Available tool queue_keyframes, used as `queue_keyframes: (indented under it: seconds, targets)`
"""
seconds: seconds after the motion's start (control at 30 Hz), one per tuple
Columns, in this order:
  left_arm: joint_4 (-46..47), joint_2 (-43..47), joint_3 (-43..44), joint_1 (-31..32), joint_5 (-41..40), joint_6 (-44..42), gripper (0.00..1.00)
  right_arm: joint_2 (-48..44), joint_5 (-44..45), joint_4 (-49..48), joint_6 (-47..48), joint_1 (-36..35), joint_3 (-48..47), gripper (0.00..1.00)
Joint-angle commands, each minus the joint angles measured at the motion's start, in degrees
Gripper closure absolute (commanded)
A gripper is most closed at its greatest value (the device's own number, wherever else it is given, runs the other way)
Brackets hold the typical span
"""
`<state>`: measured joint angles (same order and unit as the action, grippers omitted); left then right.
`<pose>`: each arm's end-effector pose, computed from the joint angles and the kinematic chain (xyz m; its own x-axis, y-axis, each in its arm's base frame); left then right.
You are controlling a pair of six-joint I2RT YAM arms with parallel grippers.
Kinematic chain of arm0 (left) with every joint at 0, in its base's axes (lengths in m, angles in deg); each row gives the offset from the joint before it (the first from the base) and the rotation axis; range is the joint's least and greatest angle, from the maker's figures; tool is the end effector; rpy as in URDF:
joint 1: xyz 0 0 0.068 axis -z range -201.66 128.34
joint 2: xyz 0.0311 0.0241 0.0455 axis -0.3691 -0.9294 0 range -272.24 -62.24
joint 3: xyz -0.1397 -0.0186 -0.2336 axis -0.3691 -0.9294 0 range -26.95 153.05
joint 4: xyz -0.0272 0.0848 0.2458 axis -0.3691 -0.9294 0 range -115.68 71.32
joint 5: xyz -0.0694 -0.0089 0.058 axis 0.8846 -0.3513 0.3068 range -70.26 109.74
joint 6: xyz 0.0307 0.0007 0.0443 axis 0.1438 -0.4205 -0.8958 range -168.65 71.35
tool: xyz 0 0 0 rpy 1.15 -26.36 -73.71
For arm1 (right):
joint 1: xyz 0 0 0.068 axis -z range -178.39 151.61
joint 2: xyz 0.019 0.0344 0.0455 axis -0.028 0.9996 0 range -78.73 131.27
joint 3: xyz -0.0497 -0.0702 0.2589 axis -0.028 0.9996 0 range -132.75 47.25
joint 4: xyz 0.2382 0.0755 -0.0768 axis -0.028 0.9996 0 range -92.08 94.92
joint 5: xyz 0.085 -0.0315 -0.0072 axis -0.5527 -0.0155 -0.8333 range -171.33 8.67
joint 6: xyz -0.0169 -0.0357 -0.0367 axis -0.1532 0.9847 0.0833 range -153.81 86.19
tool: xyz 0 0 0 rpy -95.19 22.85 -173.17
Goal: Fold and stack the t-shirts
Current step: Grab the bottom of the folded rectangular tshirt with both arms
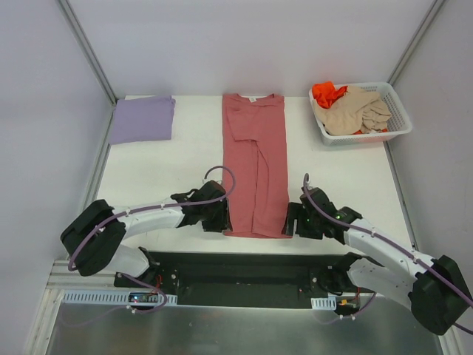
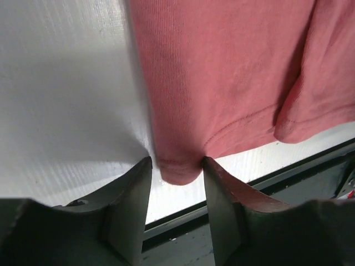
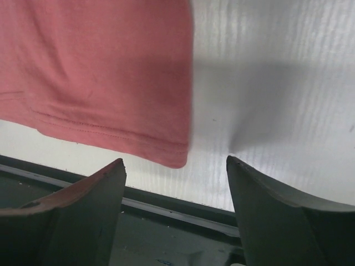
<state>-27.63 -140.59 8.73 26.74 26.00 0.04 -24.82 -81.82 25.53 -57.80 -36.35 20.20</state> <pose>0.1666 -0.1936 0.1644 -0.9357 -0.0707 -0.3456 0.1295 0.8426 -0.5228 0.1368 0.1071 0.1804 -0.8379 -0.1379 -0.5281 -0.3045 0.9211 0.2427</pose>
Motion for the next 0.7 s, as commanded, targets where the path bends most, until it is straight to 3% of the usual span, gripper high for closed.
queue_keyframes:
  seconds: [0.0,0.17,0.27,0.4,0.47,0.67]
  targets:
    - [0.7,-2.2,1.4,0.4,-2.3,0.1,0.65,2.2,-5.2,-4.8,-1.8,0.2,0.6,0.27]
    - [0.6,-2.5,0.4,0.3,-2.6,0.1,0.8,4.0,-4.9,-4.7,-2.4,0.2,1.0,0.38]
    - [0.5,-2.6,0.4,0.4,-2.0,0.2,0.85,5.0,-5.7,-4.9,-2.8,0.2,1.2,0.52]
    - [0.5,-1.9,0.4,0.4,-2.6,0.0,1.0,5.1,-4.4,-6.4,-1.6,0.2,2.1,0.79]
    - [0.5,-1.1,0.3,0.3,-2.0,-0.3,1.0,4.8,-5.5,-7.5,-0.7,0.2,2.3,0.96]
    - [-1.0,6.3,-3.0,1.2,-0.4,-0.1,1.0,-3.8,-11.4,-8.9,-1.6,-0.2,5.7,1.0]
